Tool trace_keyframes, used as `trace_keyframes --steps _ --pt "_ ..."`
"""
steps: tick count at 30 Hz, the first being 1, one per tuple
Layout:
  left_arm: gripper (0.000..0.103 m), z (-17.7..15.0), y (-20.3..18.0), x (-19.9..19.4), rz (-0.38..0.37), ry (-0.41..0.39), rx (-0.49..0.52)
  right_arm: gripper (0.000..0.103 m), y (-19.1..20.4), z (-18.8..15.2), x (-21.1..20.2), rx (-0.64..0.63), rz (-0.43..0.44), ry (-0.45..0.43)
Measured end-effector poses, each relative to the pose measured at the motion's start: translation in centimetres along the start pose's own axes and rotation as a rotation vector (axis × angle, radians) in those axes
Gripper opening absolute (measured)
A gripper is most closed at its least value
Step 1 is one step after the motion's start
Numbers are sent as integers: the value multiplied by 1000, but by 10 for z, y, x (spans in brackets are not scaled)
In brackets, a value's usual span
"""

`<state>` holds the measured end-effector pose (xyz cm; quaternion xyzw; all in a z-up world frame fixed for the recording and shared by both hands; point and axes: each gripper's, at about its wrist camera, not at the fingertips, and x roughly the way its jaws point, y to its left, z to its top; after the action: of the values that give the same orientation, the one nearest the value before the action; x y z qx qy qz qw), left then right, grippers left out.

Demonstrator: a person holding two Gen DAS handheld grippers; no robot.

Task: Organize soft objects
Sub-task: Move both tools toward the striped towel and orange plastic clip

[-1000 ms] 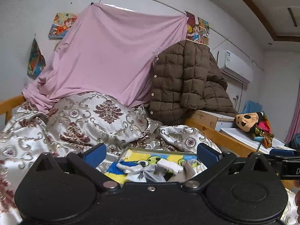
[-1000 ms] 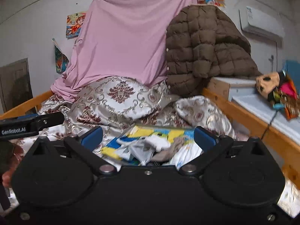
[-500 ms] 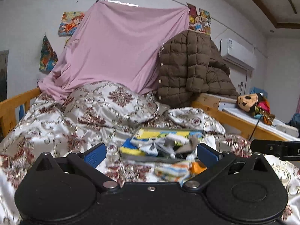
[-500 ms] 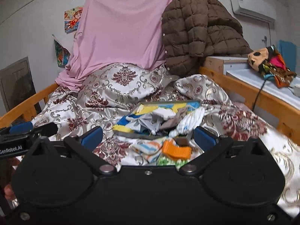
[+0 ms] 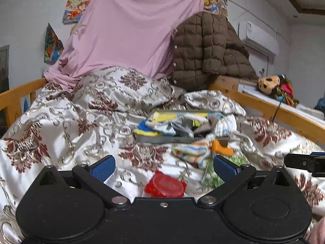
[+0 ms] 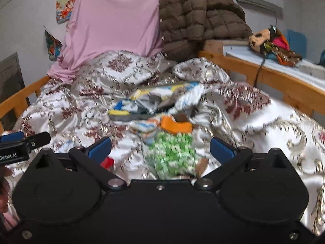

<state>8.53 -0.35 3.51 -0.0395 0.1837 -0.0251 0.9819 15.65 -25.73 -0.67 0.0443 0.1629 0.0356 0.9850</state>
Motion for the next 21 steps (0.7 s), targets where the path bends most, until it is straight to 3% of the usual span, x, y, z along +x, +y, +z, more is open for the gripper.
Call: trace_keyframes --steps 13,21 --pt "102 -39 -14 20 -15 146 108 102 6 -41 16 -21 -26 168" --pt "102 -54 -16 36 34 253 155 102 6 -61 33 -19 -39 272"
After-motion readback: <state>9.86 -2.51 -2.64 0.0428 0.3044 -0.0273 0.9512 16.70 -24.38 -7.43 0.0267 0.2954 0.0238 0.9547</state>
